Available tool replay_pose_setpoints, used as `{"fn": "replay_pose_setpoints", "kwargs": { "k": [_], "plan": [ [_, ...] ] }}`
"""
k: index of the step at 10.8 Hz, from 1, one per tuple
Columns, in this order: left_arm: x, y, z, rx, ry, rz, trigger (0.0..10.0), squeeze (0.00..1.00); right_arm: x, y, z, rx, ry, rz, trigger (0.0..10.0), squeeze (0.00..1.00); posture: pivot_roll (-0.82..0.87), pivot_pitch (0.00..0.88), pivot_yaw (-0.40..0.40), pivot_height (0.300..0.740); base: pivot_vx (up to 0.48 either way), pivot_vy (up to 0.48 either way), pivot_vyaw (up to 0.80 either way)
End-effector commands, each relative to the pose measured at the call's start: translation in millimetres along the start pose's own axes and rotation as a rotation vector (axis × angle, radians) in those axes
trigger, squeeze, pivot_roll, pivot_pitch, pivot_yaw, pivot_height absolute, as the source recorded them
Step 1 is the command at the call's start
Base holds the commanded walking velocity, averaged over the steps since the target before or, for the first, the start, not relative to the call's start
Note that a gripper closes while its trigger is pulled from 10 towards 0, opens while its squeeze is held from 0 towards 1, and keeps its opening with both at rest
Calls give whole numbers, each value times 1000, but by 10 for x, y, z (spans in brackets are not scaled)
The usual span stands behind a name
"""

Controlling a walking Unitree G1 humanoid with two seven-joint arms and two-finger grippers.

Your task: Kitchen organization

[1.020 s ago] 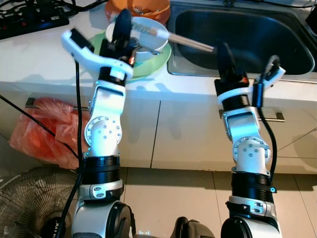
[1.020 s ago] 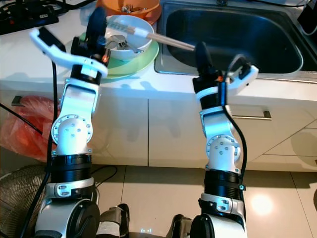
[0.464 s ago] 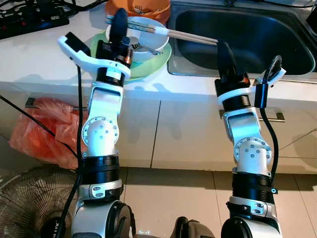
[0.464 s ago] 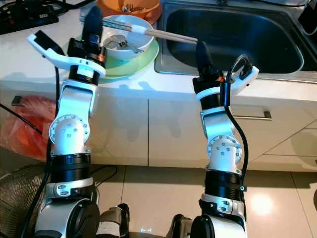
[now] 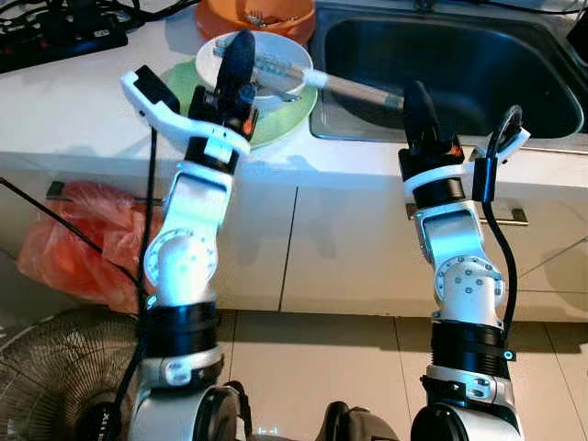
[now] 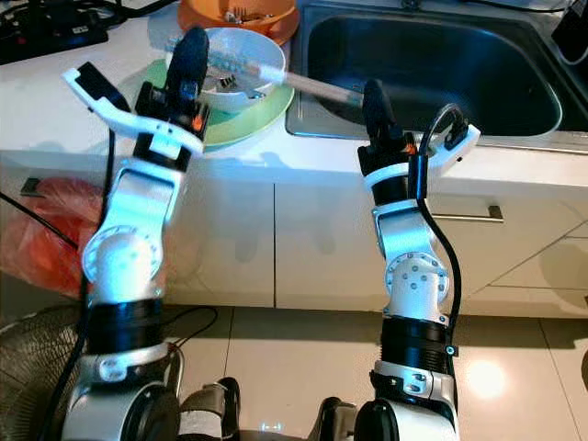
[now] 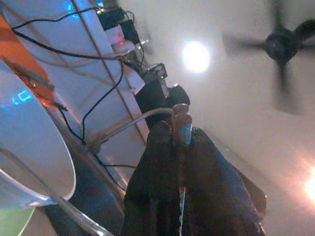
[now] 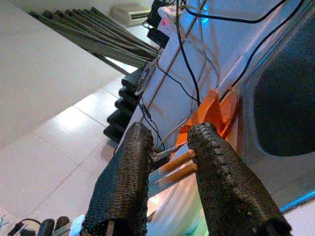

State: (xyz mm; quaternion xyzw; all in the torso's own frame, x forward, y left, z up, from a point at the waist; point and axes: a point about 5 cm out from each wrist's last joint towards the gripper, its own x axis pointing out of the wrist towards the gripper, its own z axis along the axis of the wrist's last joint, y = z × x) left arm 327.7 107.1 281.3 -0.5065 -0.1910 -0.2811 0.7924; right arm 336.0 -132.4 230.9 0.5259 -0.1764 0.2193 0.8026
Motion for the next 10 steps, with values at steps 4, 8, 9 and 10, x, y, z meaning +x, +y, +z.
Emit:
{"fn": "replay_pose_setpoints", "kwargs": {
  "k": [4,8,9,10],
  "plan": [
    [-18,-47,199,132,43,-24,10000,0,-26,-15,44,-6,-4,1,10000,0,194,175,-50,740,0,0,0],
    [-142,-128,300,95,42,-4,10000,0,-42,-31,65,-13,-6,-8,10000,0,185,180,-50,740,0,0,0],
    [-153,-150,312,65,23,-5,10000,0,-49,-39,76,-13,-7,-13,10000,0,188,180,-53,740,0,0,0],
    [-155,-154,320,40,4,-1,10000,0,-48,-40,74,-13,-6,-14,10000,0,187,178,-56,740,0,0,0]
  ]
}}
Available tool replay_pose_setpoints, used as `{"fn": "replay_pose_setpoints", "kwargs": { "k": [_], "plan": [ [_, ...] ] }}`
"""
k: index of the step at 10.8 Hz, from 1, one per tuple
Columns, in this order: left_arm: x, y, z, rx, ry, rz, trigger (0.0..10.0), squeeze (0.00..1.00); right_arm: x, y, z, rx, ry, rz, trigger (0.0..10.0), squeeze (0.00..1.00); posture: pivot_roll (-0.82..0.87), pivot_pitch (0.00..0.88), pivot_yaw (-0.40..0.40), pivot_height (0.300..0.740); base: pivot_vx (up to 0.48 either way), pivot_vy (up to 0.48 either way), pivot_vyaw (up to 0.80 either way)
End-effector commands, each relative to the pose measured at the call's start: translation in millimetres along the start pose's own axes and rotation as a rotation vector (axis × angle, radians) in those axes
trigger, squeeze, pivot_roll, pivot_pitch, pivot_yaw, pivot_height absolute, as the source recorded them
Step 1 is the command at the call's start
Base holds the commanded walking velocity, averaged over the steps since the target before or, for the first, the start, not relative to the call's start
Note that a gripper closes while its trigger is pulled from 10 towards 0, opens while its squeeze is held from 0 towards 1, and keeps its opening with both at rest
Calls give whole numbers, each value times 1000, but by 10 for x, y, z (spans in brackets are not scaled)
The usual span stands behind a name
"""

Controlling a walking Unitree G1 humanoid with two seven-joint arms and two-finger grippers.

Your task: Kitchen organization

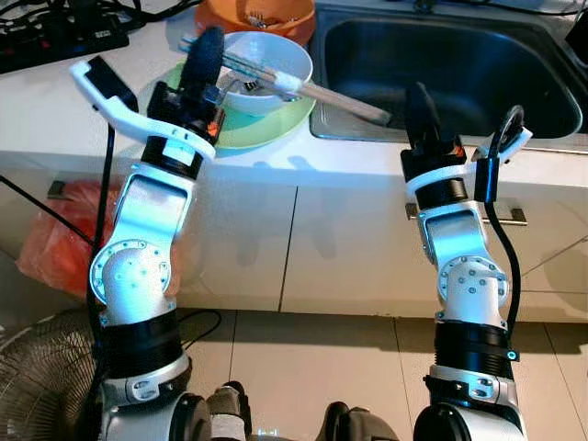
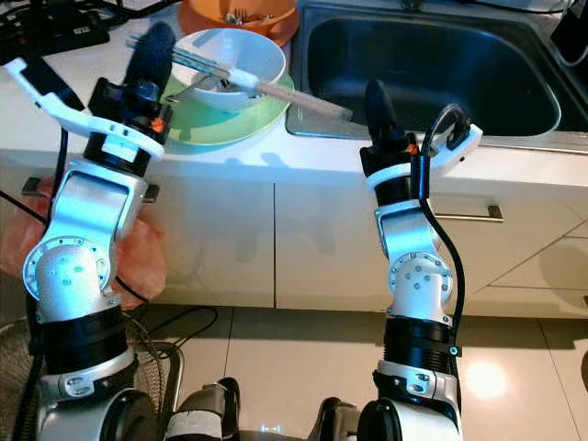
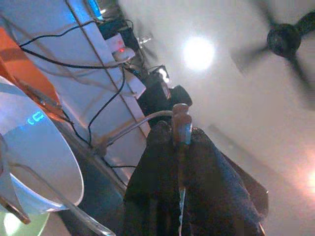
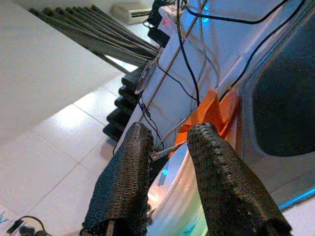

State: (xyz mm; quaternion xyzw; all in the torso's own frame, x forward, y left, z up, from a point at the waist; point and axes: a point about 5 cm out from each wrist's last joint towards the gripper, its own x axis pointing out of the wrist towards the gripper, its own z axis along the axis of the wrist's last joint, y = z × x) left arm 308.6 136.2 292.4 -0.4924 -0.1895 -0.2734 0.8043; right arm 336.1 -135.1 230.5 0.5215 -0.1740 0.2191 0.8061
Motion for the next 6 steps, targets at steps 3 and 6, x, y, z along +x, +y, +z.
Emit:
{"fn": "replay_pose_setpoints", "kwargs": {
  "k": [3,6],
  "plan": [
    [-90,75,54,48,53,23,10000,0,-38,12,27,6,18,1,10000,0,184,182,-60,740,0,0,0],
    [-105,303,-11,-13,41,93,10000,0,-67,30,-40,40,77,6,10000,0,162,185,-66,740,0,0,0]
  ]
}}
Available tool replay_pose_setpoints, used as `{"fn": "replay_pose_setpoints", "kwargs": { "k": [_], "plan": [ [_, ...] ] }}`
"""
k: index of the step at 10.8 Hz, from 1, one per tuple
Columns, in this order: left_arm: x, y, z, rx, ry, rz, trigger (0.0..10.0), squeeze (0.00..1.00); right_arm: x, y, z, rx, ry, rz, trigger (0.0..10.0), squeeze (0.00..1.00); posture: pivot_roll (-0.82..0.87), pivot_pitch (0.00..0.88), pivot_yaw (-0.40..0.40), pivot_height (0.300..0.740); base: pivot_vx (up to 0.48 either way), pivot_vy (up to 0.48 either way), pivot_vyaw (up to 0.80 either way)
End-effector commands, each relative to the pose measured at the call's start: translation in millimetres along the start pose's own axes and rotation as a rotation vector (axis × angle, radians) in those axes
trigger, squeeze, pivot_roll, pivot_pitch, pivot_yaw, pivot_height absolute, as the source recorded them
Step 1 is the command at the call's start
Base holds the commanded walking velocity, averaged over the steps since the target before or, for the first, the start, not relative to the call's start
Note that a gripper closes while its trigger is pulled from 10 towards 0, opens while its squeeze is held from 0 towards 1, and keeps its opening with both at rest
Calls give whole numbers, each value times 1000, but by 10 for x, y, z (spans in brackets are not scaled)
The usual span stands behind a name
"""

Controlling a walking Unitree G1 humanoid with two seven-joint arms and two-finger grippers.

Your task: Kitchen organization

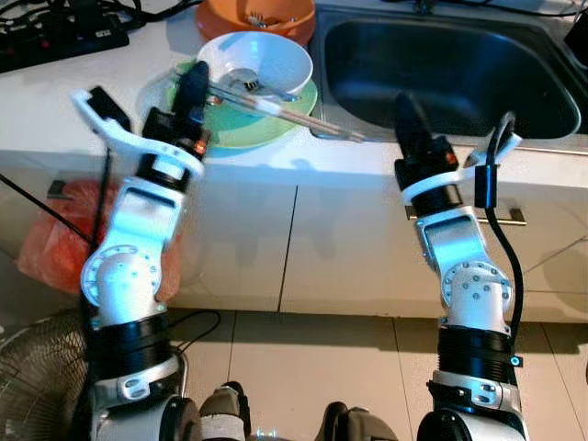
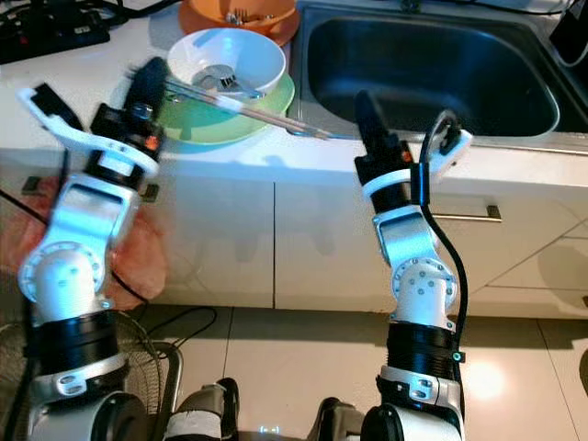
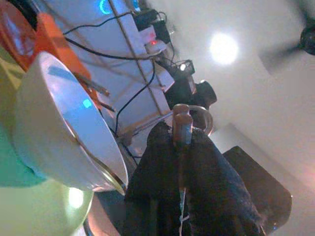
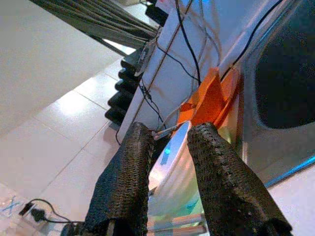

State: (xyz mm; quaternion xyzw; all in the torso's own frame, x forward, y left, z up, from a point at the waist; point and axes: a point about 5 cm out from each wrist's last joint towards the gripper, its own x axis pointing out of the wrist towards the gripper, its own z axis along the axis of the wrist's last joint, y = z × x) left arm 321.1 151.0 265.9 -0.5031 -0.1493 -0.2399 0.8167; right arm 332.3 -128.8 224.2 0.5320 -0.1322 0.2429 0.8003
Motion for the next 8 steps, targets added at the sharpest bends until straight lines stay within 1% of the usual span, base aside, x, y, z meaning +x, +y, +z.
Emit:
{"fn": "replay_pose_setpoints", "kwargs": {
  "k": [1,2,3,5,6,7,8],
  "plan": [
    [11,-32,-51,-8,10,-22,10000,0,-21,43,13,17,3,10,10000,0,163,185,-67,740,0,0,0],
    [75,-107,-55,-40,-18,-57,10000,0,-18,50,-26,42,17,10,10000,0,166,183,-70,740,0,0,0],
    [101,-156,-55,-49,-26,-80,10000,0,-14,57,-38,49,21,12,10000,0,168,184,-69,740,0,0,0],
    [119,-216,-44,-82,-66,-97,10000,0,-5,68,-34,56,18,15,10000,0,168,183,-68,740,0,0,0],
    [139,-281,-51,-92,-75,-118,10000,0,-3,65,-30,61,13,12,10000,0,170,181,-67,740,0,0,0],
    [152,-311,-91,-98,-68,-131,10000,0,4,73,-32,70,7,12,10000,0,166,177,-64,740,0,0,0],
    [150,-292,-145,-112,-56,-129,10000,0,7,84,-36,73,6,17,10000,0,161,175,-62,740,0,0,0]
  ]
}}
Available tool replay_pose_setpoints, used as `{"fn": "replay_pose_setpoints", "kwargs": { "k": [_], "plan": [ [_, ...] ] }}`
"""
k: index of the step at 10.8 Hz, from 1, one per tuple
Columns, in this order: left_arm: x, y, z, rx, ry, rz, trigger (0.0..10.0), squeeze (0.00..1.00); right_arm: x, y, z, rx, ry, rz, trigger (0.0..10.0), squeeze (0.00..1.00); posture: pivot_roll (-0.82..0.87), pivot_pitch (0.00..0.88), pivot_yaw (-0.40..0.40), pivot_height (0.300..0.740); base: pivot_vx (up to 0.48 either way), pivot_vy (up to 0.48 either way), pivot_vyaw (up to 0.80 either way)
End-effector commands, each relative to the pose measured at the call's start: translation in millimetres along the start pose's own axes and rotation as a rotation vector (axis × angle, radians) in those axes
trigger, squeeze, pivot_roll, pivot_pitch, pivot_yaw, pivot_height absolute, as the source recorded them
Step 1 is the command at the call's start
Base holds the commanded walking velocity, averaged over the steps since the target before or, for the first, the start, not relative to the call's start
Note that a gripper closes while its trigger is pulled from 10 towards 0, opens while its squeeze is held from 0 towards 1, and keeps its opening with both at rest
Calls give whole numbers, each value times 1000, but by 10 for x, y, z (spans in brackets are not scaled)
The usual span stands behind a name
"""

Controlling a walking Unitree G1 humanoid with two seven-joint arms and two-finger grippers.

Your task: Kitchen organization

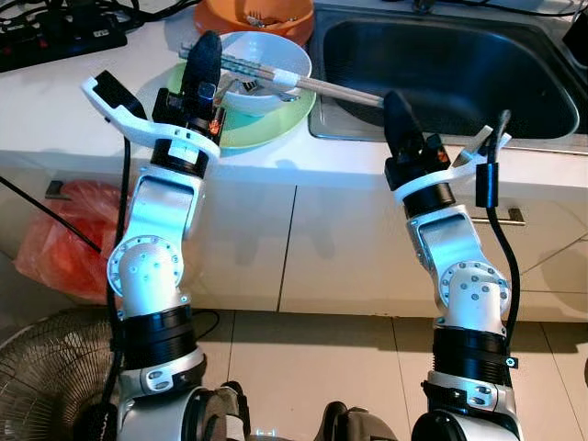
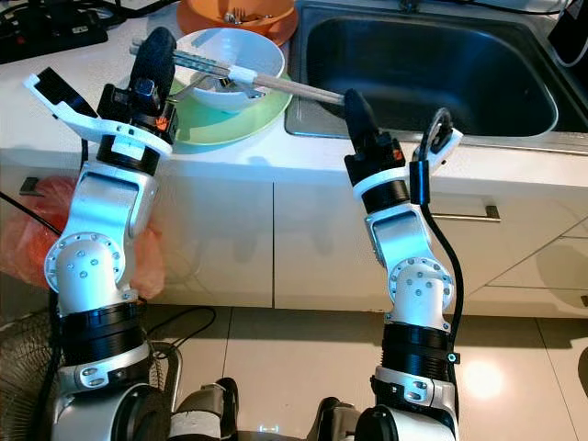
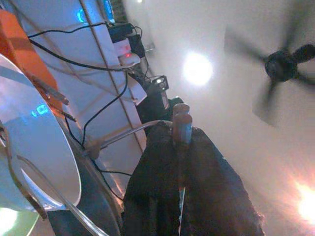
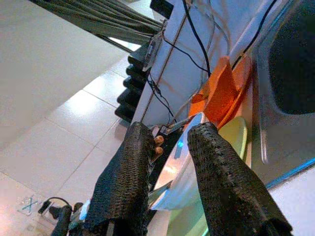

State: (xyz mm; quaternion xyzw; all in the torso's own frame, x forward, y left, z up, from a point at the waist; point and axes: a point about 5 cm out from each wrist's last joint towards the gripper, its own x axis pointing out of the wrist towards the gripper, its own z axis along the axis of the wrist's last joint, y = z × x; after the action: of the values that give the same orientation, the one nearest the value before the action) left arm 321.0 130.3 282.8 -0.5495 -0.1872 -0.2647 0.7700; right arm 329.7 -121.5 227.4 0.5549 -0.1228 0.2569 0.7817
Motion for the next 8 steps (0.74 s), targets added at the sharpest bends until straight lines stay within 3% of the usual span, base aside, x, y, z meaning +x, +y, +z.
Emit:
{"fn": "replay_pose_setpoints", "kwargs": {
  "k": [1,8],
  "plan": [
    [24,-72,-81,-11,23,-39,10000,0,-5,27,19,9,-10,3,10000,0,159,170,-63,740,0,0,0],
    [33,-60,-295,-66,70,-38,10000,0,64,131,68,89,-64,37,10000,0,151,163,-56,740,0,0,0]
  ]
}}
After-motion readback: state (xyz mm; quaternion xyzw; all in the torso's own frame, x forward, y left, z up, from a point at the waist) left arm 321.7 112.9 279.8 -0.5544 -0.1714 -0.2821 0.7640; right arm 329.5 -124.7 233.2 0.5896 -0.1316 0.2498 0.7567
